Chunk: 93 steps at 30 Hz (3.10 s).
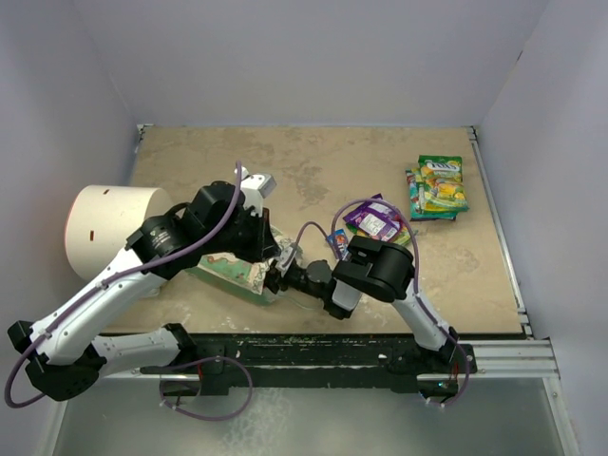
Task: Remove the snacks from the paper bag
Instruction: Take out the snack from the paper bag, then place the snack at the center of the board.
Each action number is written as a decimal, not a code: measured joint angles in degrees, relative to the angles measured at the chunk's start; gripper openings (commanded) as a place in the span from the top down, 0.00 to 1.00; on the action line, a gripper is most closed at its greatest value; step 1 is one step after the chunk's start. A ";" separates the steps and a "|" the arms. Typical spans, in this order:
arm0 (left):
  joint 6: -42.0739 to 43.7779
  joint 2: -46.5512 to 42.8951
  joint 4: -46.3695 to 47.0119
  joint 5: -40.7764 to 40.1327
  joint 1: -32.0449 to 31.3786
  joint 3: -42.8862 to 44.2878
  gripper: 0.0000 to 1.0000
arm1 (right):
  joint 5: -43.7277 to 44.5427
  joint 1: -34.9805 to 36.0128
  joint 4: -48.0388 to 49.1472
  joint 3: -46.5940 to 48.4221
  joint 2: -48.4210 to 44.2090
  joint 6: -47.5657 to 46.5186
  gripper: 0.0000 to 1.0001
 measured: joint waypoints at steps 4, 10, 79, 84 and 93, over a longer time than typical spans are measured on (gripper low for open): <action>-0.57 -1.36 -0.46 -0.90 0.00 -0.90 1.00 | -0.02 0.00 -0.04 -1.49 -1.11 0.04 0.55; -1.31 -1.73 -0.79 -1.79 0.00 -1.22 1.00 | 0.02 0.00 -0.76 -4.13 -3.82 0.13 0.60; -5.75 8.61 0.92 -16.44 1.88 9.90 1.00 | 21.16 -51.58 -80.61 3.65 -68.13 15.30 0.94; -5.22 8.59 1.92 -13.51 1.88 9.90 1.00 | 17.27 -57.31 -76.91 7.04 -59.71 16.96 0.93; -5.11 7.58 2.75 -10.32 1.88 9.62 1.00 | 10.05 -64.67 -72.24 7.04 -50.21 19.08 0.91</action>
